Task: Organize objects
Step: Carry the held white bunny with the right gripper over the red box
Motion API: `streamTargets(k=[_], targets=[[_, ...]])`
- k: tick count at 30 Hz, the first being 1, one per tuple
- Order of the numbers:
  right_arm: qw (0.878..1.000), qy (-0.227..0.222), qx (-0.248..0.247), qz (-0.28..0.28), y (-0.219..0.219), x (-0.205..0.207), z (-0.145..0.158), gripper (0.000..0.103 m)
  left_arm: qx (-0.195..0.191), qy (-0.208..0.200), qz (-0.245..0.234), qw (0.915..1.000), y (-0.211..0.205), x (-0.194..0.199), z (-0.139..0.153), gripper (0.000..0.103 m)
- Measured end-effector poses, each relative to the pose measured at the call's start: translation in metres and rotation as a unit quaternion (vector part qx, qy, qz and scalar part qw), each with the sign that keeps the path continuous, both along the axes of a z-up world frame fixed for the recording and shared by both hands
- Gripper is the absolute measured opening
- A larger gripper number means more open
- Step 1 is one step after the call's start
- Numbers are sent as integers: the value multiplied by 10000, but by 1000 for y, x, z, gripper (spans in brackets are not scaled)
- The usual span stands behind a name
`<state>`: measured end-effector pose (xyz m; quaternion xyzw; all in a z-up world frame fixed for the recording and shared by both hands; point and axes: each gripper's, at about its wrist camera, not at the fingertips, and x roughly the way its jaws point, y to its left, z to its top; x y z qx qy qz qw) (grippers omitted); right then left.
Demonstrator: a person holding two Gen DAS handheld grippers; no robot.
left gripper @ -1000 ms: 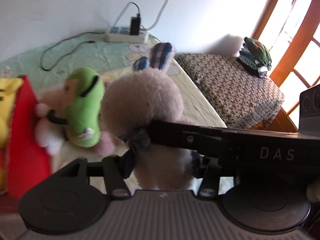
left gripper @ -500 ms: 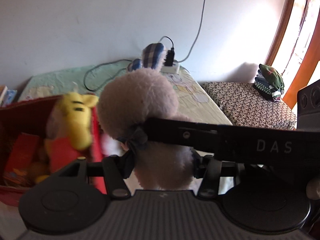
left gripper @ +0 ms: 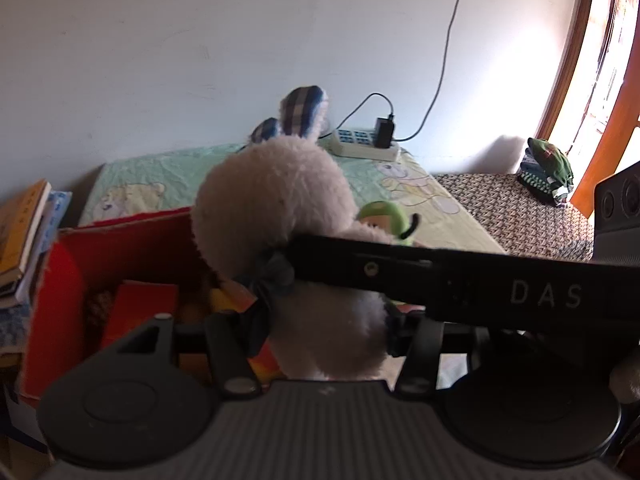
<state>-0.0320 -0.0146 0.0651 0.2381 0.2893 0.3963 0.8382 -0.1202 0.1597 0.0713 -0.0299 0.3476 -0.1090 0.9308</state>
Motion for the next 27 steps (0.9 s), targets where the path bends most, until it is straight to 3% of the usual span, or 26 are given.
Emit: streamTargets(k=[7, 16, 27], targets=[[9999, 61, 26, -137, 38, 8, -6, 36, 277, 45, -24, 9996, 36, 10, -4, 53], [9962, 721, -56, -483, 62, 25, -31, 36, 706, 450, -125, 9964, 53, 39, -38, 53], [9846, 1396, -365, -989, 70, 39, -54, 35, 926, 809, -372, 9917, 52, 60, -69, 53]])
